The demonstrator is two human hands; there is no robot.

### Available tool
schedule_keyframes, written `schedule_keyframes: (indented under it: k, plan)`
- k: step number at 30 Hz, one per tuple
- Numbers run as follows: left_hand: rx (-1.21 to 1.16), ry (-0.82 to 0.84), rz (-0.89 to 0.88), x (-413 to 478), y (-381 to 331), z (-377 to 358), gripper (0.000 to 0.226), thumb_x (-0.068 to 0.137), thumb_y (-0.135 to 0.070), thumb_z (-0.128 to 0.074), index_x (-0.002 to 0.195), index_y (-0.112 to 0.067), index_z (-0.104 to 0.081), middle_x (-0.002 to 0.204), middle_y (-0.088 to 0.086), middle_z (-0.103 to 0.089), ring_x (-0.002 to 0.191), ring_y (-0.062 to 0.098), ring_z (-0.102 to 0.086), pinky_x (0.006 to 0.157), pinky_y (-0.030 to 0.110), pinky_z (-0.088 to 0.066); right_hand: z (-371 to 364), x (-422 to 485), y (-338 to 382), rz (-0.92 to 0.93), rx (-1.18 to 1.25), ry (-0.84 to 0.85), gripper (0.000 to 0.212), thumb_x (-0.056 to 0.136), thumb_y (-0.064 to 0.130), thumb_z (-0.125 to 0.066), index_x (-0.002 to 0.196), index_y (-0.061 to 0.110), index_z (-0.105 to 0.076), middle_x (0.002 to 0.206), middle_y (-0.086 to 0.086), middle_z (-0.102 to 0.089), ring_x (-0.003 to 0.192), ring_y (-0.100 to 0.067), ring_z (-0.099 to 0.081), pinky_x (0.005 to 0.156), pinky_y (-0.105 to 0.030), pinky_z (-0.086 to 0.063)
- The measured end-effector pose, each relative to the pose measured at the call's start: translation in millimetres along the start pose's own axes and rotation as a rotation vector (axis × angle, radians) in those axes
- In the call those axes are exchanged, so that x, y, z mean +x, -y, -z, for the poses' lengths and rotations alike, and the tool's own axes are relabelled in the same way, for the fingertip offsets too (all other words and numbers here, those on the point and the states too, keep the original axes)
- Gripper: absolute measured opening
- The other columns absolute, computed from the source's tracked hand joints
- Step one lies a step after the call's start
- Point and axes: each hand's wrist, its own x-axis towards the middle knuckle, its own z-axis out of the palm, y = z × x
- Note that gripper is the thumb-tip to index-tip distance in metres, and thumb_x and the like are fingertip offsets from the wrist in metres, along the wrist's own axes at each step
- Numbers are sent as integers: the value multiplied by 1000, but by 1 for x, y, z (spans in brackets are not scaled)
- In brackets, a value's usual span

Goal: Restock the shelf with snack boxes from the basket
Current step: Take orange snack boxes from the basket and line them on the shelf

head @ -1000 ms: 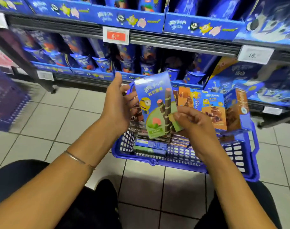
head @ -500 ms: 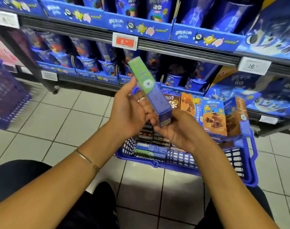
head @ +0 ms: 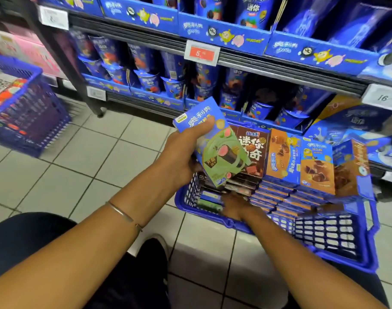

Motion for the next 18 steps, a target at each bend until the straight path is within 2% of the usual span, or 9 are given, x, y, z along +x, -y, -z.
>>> schedule_keyframes:
  k: [1,3,5,7,9,11,13,15,18]
  plan:
    - [-4,-16,25,0,-1,1,13,95,-30,-77,104,-21,-75,92,1,-81,72,19,-76,66,33,-61,-2,4,-1,6,-34,-31,68,94,34,-62,153,12,-35,156,-18,-34,137,-38,-43,109,-41,-43]
    - [-10,-43,50,2,-1,0,12,94,-20,-75,106,-19,-73,96,4,-78,77,24,-73,74,37,-57,-3,9,-3,17,-88,-77,76,93,32,-63,156,10,-26,156,-18,-35,138,-39,-44,109,-43,-43]
    - [-24,-67,52,2,-2,-1,16,94,-13,-71,110,-15,-70,99,7,-76,78,25,-70,73,35,-56,-4,11,-3,28,-118,-92,75,93,24,-63,156,6,-25,153,-20,-41,135,-38,-47,106,-41,-45]
    - [-43,-84,40,2,-3,-3,23,95,-12,-70,118,-11,-71,108,12,-78,83,26,-72,74,38,-61,-5,12,-2,41,-161,-102,67,93,20,-61,150,3,-30,147,-22,-48,131,-39,-50,103,-42,-47]
    - [-68,-86,26,0,-3,-6,34,98,-15,-71,131,-8,-70,120,13,-79,92,28,-76,83,44,-64,-7,15,-3,45,-198,-118,54,94,19,-60,140,2,-39,137,-22,-57,125,-39,-57,99,-43,-50]
    - [-83,-75,18,-1,-3,-8,42,99,-21,-72,139,-8,-65,123,14,-78,105,32,-78,87,48,-64,-9,18,-7,27,-185,-106,45,96,21,-57,134,3,-41,132,-22,-61,120,-38,-60,93,-38,-49]
    - [-103,-71,30,-2,-3,-10,47,101,-28,-71,142,-8,-62,119,13,-79,105,32,-78,82,47,-66,-12,21,-11,20,-130,-67,43,101,22,-53,138,5,-41,134,-21,-59,121,-35,-59,91,-33,-45]
    - [-105,-68,58,-3,-3,-12,47,101,-32,-71,142,-10,-63,114,11,-81,99,30,-79,78,48,-67,-14,23,-16,24,-116,-57,46,101,20,-52,145,7,-41,142,-20,-54,126,-35,-55,100,-35,-44]
    - [-68,-75,61,-4,-1,-15,45,101,-32,-70,142,-12,-63,117,10,-80,109,32,-77,85,51,-65,-12,20,-18,23,-158,-87,57,96,24,-59,149,15,-41,145,-17,-53,130,-35,-53,105,-38,-44]
